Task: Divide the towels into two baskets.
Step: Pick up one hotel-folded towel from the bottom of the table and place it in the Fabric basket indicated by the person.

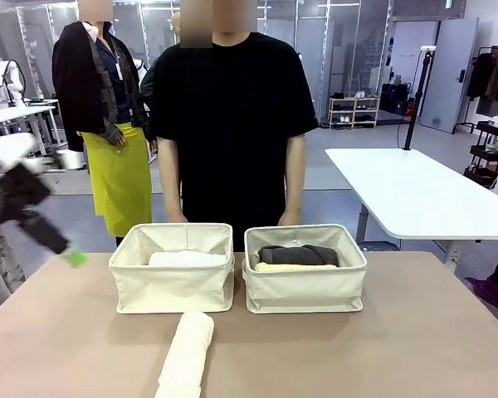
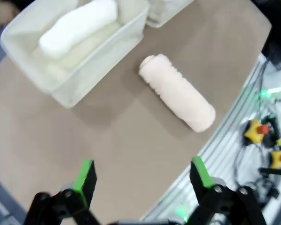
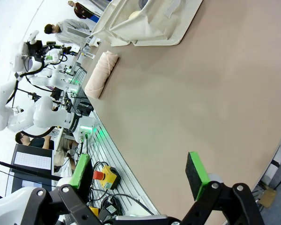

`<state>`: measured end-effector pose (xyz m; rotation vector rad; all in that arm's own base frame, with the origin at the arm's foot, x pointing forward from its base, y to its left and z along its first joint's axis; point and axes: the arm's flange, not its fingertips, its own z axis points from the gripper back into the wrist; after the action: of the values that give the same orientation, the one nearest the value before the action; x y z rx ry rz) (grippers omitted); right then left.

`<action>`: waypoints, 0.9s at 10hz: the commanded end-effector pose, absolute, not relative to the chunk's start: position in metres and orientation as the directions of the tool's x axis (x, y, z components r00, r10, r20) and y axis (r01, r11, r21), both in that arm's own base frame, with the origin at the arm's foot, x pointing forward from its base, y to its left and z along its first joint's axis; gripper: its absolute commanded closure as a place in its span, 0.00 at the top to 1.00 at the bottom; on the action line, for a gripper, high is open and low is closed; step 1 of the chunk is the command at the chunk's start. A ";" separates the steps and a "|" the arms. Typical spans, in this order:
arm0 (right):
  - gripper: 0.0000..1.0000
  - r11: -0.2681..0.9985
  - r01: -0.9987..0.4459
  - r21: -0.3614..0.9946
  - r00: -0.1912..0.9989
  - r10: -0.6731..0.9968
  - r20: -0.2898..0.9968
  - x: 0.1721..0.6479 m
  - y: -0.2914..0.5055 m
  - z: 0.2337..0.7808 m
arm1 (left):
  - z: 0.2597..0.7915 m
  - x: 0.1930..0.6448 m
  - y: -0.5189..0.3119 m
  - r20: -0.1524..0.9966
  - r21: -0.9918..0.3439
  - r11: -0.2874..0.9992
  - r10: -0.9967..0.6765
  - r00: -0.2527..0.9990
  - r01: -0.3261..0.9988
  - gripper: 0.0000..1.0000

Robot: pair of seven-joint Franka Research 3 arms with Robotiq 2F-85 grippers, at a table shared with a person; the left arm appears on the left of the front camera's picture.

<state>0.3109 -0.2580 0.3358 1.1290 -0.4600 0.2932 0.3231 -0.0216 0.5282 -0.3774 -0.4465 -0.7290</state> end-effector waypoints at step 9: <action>1.00 0.411 -0.444 0.796 0.874 0.003 0.486 0.308 -0.257 0.338 | 0.416 0.285 0.236 0.660 -0.664 0.565 0.137 0.738 0.490 1.00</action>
<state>0.3110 -0.2580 0.3358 1.1291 -0.4598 0.2934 0.2825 0.2217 0.4220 -0.9025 -0.7115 -0.2141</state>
